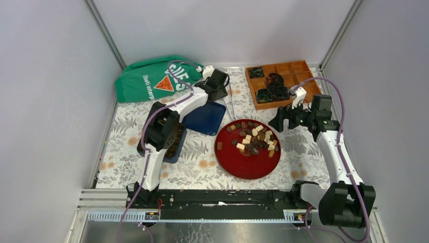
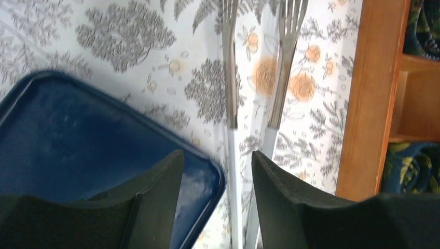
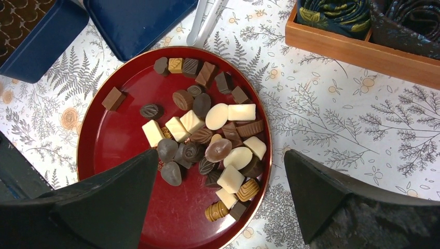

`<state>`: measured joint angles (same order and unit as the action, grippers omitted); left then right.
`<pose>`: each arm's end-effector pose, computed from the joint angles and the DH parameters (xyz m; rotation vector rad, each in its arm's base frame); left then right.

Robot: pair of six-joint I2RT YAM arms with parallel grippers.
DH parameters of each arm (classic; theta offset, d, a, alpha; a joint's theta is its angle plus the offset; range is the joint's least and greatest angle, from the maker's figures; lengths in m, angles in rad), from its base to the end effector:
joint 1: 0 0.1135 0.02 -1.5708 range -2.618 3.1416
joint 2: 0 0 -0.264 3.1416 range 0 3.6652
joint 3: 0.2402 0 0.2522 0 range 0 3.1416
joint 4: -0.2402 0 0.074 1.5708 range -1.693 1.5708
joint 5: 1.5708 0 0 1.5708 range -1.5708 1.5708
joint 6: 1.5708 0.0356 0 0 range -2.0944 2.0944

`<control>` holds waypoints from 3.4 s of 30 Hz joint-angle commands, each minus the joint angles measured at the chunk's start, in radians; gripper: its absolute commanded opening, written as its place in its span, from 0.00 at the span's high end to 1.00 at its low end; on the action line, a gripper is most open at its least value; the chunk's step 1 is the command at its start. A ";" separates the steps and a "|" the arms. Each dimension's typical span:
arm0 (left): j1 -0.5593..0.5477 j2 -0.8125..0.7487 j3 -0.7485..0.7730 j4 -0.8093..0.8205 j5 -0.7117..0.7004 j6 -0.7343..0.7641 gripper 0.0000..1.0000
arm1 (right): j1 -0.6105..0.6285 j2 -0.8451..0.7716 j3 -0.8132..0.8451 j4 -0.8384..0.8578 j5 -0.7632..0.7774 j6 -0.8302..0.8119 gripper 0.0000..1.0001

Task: Pack the chocolate
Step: Pick up the clamp at the center of the board, then adjust the clamp.

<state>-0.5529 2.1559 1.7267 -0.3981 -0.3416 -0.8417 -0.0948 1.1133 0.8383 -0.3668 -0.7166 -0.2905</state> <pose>0.4201 -0.2452 0.2070 -0.4943 2.3017 -0.2775 0.2374 0.0009 0.2812 -0.5831 2.0027 0.5568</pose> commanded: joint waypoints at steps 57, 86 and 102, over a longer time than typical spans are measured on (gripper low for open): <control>-0.189 -0.819 -1.052 1.478 0.363 -0.313 1.00 | 0.163 -0.101 0.158 0.402 -0.589 0.701 0.05; -0.363 -0.643 -0.924 1.455 0.233 -0.336 1.00 | 0.329 -0.017 0.061 0.748 -0.584 1.034 0.76; -0.194 -0.452 -0.839 1.119 0.234 -0.683 1.00 | 0.333 -0.085 0.144 0.838 -0.705 1.096 1.00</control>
<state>-0.8188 1.6356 0.8604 0.8795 0.0387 -1.4994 0.2089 1.1034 0.9287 0.4068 -1.2663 0.7494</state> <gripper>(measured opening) 0.033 0.039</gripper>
